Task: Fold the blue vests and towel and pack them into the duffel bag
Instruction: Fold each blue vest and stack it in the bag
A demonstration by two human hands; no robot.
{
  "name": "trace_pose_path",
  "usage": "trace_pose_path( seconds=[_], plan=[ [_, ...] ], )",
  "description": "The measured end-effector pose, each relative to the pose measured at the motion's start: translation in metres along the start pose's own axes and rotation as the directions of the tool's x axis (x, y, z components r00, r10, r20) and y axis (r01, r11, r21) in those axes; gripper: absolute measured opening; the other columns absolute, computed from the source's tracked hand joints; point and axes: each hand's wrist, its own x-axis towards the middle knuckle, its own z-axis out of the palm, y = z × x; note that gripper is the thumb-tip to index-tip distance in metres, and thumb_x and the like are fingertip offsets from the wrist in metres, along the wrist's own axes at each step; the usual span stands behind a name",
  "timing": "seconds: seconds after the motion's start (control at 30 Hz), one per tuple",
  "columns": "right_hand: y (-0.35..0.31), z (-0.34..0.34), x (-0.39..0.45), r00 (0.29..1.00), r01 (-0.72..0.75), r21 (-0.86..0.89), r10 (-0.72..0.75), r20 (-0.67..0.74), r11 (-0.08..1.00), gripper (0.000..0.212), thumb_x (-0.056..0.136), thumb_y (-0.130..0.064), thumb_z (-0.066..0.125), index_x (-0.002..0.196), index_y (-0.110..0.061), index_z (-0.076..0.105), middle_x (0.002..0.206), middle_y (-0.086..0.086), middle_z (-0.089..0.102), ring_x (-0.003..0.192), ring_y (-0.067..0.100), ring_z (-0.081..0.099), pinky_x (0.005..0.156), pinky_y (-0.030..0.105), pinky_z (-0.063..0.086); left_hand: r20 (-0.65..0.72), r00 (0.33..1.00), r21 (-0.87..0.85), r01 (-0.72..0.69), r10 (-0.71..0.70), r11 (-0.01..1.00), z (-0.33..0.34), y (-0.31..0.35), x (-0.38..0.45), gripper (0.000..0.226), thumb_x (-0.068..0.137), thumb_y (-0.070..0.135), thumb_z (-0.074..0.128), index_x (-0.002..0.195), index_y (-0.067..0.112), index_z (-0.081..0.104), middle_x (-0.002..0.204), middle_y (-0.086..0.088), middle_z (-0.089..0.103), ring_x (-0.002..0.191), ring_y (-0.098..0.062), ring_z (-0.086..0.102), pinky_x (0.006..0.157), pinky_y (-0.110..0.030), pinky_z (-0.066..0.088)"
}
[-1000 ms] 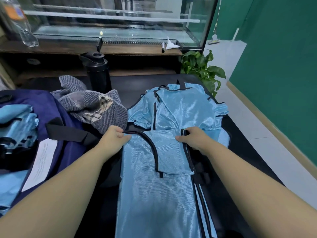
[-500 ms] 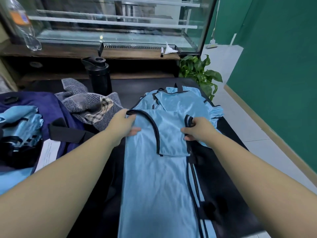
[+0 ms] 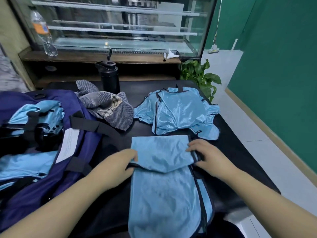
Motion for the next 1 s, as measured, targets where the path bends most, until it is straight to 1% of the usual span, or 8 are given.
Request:
trace_pose_path(
  seconds=[0.23, 0.33, 0.43, 0.53, 0.6, 0.73, 0.87, 1.0],
  plan=[
    [-0.006, 0.006, -0.023, 0.979, -0.088, -0.171, 0.116, 0.166, 0.981, 0.051, 0.086, -0.01, 0.06, 0.135, -0.024, 0.05, 0.148, -0.014, 0.031, 0.13, 0.005, 0.041, 0.101, 0.011, 0.029, 0.087, 0.996, 0.356, -0.043, 0.012, 0.934, 0.023, 0.012, -0.009, 0.022, 0.088, 0.032, 0.056, 0.109, 0.027, 0.053, 0.118, 0.013, 0.05, 0.142, -0.015, 0.023, 0.118, -0.035, 0.008],
    [-0.008, 0.005, -0.029, 0.978, -0.063, -0.22, 0.104, 0.182, 0.974, 0.05, 0.091, -0.019, 0.059, 0.138, -0.024, 0.048, 0.149, -0.013, 0.032, 0.136, 0.005, 0.033, 0.105, 0.009, 0.019, 0.07, 0.986, 0.425, -0.166, 0.15, 0.89, 0.026, 0.015, -0.009, 0.032, 0.058, 0.034, 0.08, 0.082, 0.031, 0.059, 0.09, 0.016, 0.057, 0.112, -0.01, 0.057, 0.109, -0.03, 0.028],
    [-0.002, 0.005, -0.035, 0.983, -0.032, -0.269, 0.079, 0.164, 0.963, 0.044, 0.091, -0.024, 0.061, 0.134, -0.025, 0.053, 0.144, -0.01, 0.042, 0.134, 0.008, 0.033, 0.104, 0.009, 0.017, 0.012, 0.972, 0.415, -0.218, 0.235, 0.883, 0.03, 0.022, -0.008, 0.039, 0.041, 0.032, 0.083, 0.067, 0.034, 0.054, 0.075, 0.018, 0.054, 0.085, -0.003, 0.063, 0.093, -0.023, 0.028],
    [0.0, 0.004, -0.038, 0.983, -0.018, -0.296, 0.071, 0.169, 0.955, 0.049, 0.086, -0.05, 0.054, 0.129, -0.026, 0.059, 0.128, -0.01, 0.052, 0.124, 0.009, 0.039, 0.105, 0.017, 0.028, 0.06, 0.979, 0.378, -0.204, 0.196, 0.903, 0.028, 0.024, -0.011, 0.029, 0.057, 0.033, 0.072, 0.075, 0.033, 0.049, 0.093, 0.016, 0.059, 0.118, -0.005, 0.054, 0.107, -0.02, 0.016],
    [-0.006, 0.004, -0.035, 0.989, -0.019, -0.3, 0.063, 0.137, 0.954, 0.064, 0.079, -0.066, 0.034, 0.119, -0.028, 0.067, 0.11, -0.013, 0.055, 0.109, 0.01, 0.042, 0.098, 0.025, 0.036, 0.142, 0.983, 0.31, -0.152, 0.112, 0.938, 0.026, 0.024, -0.008, 0.019, 0.071, 0.046, 0.044, 0.084, 0.032, 0.045, 0.122, 0.014, 0.052, 0.143, -0.006, 0.022, 0.111, -0.023, -0.004],
    [-0.023, 0.006, -0.008, 0.997, -0.016, -0.297, -0.006, -0.074, 0.955, 0.049, 0.089, -0.051, 0.034, 0.089, -0.019, 0.071, 0.09, -0.008, 0.055, 0.089, 0.015, 0.045, 0.083, 0.033, 0.042, 0.156, 0.98, 0.194, -0.155, 0.126, 0.969, 0.024, 0.048, 0.013, 0.061, 0.075, 0.067, 0.022, 0.113, 0.028, 0.051, 0.133, 0.01, 0.046, 0.139, -0.011, 0.027, 0.113, -0.026, 0.008],
    [-0.032, 0.011, 0.03, 0.986, -0.043, -0.33, -0.014, -0.168, 0.943, 0.022, 0.094, -0.018, 0.052, 0.109, -0.011, 0.066, 0.109, 0.004, 0.063, 0.107, 0.025, 0.053, 0.091, 0.036, 0.041, 0.223, 0.971, 0.188, -0.125, 0.081, 0.974, 0.043, 0.058, 0.034, 0.047, 0.101, 0.045, 0.031, 0.146, 0.031, 0.028, 0.159, 0.01, 0.009, 0.146, -0.007, 0.002, 0.119, -0.034, 0.001],
    [-0.03, 0.011, 0.062, 0.999, -0.032, -0.407, 0.028, -0.015, 0.913, 0.033, 0.102, -0.025, 0.036, 0.128, -0.014, 0.053, 0.127, 0.002, 0.056, 0.127, 0.023, 0.043, 0.107, 0.034, 0.024, 0.343, 0.937, 0.203, -0.144, 0.067, 0.969, 0.056, 0.047, 0.036, 0.058, 0.094, 0.06, 0.017, 0.149, 0.043, 0.007, 0.156, 0.017, -0.019, 0.143, -0.004, -0.021, 0.118, -0.041, -0.01]
  ],
)
